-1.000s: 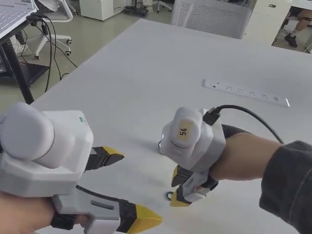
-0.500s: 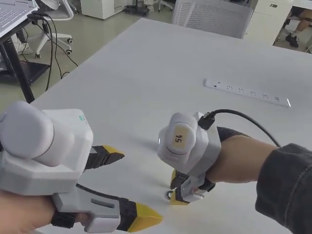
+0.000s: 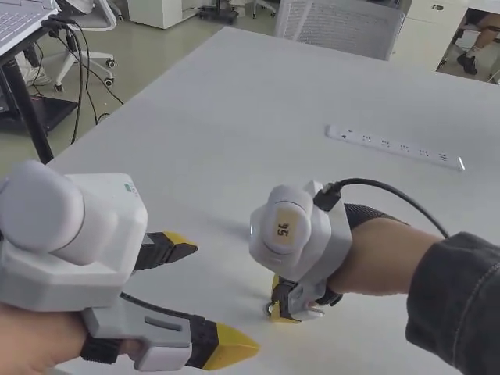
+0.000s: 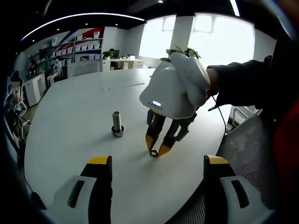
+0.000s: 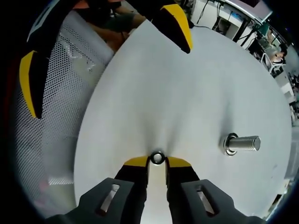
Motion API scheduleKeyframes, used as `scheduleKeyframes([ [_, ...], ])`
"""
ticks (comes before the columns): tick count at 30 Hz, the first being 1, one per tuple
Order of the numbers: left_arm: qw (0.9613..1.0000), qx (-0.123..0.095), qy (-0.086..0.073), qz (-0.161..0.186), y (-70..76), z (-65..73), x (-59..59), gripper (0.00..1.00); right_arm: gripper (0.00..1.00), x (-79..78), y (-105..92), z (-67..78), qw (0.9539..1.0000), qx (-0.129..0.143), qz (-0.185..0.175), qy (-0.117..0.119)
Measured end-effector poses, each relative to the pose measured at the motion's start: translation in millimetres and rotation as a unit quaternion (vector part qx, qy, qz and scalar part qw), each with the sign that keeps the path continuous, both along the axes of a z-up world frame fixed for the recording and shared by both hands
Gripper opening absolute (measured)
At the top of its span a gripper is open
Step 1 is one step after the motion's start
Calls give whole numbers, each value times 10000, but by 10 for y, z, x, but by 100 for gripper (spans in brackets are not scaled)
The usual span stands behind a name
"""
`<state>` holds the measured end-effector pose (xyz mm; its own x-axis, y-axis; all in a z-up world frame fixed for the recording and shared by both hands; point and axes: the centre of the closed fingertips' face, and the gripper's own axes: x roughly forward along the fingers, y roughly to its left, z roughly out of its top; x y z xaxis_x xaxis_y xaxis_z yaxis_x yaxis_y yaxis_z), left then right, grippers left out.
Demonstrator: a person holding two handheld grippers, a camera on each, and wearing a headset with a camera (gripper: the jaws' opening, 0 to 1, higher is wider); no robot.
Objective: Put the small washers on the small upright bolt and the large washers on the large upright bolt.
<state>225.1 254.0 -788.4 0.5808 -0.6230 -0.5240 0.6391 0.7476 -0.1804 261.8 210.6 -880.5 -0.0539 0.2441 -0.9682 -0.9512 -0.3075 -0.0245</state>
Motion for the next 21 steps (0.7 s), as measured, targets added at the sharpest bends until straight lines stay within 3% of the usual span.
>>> scheduleKeyframes([
  [21, 10000, -15, -18, -25, -5, 19, -2, 80, 14, 41, -33, 2, 9999, 26, -134, 28],
])
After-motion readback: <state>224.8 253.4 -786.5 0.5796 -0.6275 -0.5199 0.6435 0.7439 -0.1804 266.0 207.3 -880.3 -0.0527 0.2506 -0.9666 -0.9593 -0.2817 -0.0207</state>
